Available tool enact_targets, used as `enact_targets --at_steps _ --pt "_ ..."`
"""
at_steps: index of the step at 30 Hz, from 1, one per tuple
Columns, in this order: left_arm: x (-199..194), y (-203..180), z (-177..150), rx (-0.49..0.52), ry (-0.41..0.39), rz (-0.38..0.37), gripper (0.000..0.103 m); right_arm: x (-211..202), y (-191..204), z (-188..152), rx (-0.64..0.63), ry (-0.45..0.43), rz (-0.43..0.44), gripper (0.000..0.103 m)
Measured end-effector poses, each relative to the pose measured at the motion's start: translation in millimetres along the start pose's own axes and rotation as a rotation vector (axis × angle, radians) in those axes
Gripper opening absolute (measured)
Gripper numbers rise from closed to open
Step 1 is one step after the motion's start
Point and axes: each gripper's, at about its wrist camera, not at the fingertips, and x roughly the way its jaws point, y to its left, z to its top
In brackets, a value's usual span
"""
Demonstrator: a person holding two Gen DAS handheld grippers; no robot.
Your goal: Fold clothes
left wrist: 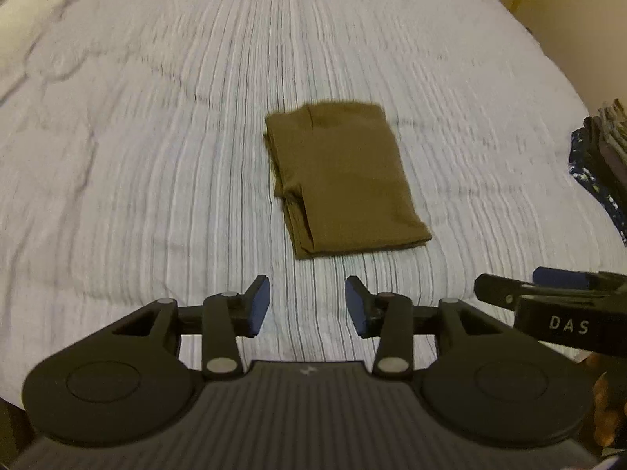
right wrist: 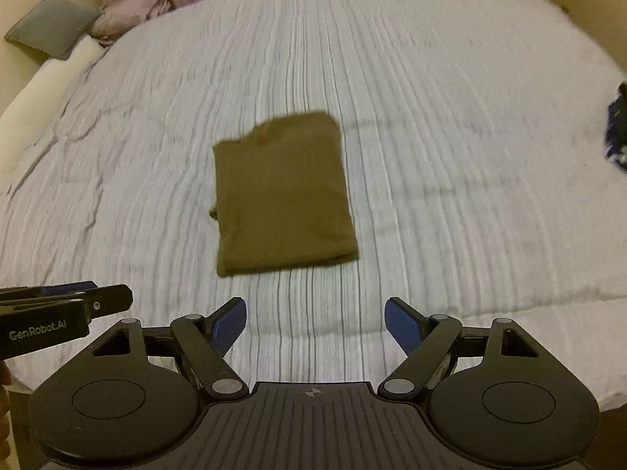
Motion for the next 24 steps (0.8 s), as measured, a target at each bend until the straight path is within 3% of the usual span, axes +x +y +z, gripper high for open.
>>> enact_targets --at_steps 12,24 --pt "-52.0 -9.9 6.3 -0.015 -0.061 0.031 0.04 -44.5 26.3 2.0 -0.098 -0.017 -0.03 0.081" --pt "-72.9 -45.3 -15.2 -0.088 -0.095 0.076 0.041 -62.4 1.9 -6.0 -0.208 -0.013 0.015 0.081"
